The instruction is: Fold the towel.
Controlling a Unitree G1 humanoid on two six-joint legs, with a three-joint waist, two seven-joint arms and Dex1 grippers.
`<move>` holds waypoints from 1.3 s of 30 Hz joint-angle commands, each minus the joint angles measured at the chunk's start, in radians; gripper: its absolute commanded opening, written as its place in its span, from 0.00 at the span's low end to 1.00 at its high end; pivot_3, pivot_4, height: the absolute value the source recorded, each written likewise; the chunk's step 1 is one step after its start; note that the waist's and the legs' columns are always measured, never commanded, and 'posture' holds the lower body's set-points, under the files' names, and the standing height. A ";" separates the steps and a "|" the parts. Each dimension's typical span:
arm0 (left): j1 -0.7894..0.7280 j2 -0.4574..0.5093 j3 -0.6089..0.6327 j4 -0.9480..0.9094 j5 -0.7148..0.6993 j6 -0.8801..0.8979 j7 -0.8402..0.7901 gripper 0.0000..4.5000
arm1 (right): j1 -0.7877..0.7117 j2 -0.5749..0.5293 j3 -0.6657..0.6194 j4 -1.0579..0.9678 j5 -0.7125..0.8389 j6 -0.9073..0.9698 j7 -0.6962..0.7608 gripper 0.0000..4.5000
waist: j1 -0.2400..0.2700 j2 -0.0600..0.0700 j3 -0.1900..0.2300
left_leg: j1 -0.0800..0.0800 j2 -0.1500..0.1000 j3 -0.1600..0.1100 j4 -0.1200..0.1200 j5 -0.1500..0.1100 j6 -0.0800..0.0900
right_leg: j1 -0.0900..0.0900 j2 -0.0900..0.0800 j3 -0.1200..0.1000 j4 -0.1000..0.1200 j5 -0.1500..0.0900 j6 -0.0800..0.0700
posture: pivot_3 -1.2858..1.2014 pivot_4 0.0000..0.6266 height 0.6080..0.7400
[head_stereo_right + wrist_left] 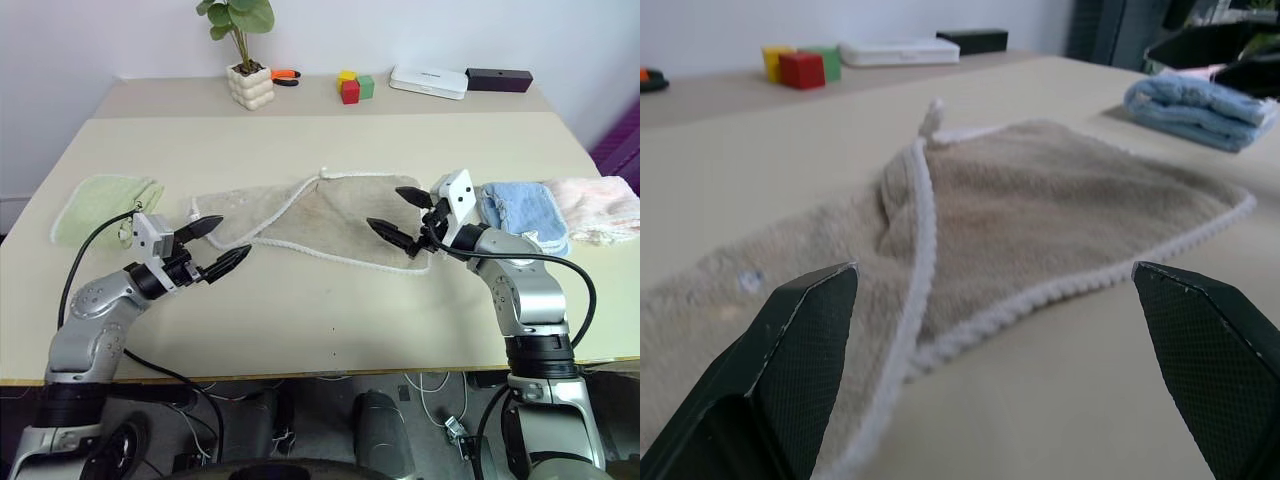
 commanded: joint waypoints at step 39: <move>-0.318 0.091 -0.128 0.578 0.284 -0.250 -0.092 0.95 | 0.017 0.166 0.035 -0.038 -0.046 -0.127 -0.145 1.00 | 0.000 0.001 0.000 | 0.000 0.000 0.001 0.000 0.000 0.000 | 0.000 0.000 0.000 0.001 0.000 0.000 | 0.52 0.24 1.00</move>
